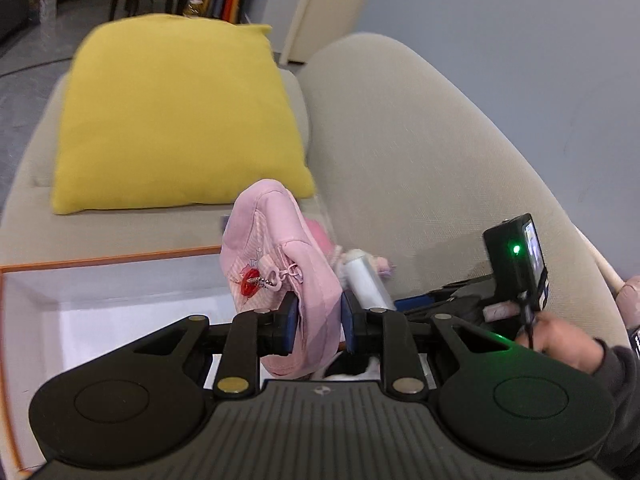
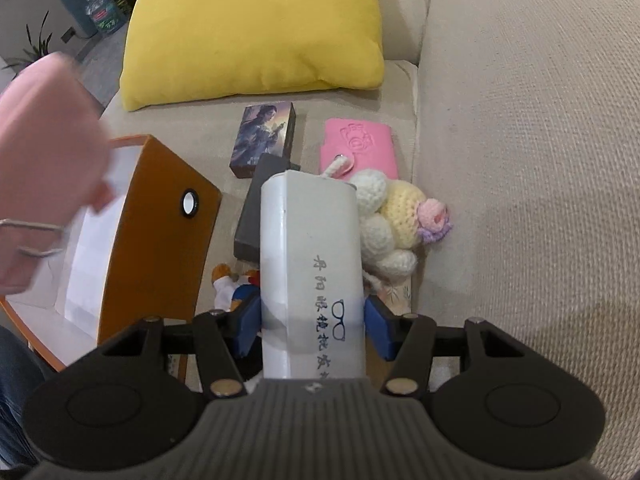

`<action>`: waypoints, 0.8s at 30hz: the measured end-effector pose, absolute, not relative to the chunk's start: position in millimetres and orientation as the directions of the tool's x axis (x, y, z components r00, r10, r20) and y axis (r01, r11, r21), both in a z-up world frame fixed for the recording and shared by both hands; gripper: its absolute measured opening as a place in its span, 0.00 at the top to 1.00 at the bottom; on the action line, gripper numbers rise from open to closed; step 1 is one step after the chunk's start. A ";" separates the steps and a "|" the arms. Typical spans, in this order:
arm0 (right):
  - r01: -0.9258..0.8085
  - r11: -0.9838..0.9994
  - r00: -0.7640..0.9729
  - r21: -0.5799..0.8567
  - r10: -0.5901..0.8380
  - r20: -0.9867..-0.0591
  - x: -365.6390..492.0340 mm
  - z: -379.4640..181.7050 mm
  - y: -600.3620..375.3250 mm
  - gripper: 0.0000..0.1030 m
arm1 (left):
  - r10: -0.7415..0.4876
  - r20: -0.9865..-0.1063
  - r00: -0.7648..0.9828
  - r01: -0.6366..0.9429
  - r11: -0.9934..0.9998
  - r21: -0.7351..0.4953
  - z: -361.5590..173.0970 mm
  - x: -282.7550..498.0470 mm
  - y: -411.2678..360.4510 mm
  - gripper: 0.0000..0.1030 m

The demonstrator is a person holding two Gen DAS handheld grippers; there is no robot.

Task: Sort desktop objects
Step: 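Carry pink pouch into orange box with left tool while right tool carries glasses case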

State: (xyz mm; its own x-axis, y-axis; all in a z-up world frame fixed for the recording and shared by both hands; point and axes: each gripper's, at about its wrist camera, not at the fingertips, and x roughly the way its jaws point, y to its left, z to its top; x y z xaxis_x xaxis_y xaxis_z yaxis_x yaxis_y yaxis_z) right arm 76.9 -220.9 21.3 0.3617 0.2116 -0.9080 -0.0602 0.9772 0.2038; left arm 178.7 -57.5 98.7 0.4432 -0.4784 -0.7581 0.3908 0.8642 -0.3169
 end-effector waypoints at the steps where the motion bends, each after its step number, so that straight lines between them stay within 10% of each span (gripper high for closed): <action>1: -0.062 0.977 0.363 0.202 0.211 -0.908 77.1 20.7 -220.9 0.43 | -0.468 -0.760 0.451 0.376 0.872 -0.314 96.2 176.9 -46.6 0.75; 24: -0.042 0.968 0.445 0.248 0.240 -0.863 50.9 100.5 -181.8 0.42 | -0.385 -0.771 0.508 0.286 0.919 -0.271 41.7 149.2 70.1 0.75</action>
State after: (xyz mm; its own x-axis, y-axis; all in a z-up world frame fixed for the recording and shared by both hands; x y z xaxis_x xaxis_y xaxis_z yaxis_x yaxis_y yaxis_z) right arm 50.9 -181.8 100.5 0.4446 0.2402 -0.8629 -0.0418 0.9679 0.2478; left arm 149.2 70.1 41.7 0.5076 -0.3851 -0.7707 0.2861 0.9191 -0.2709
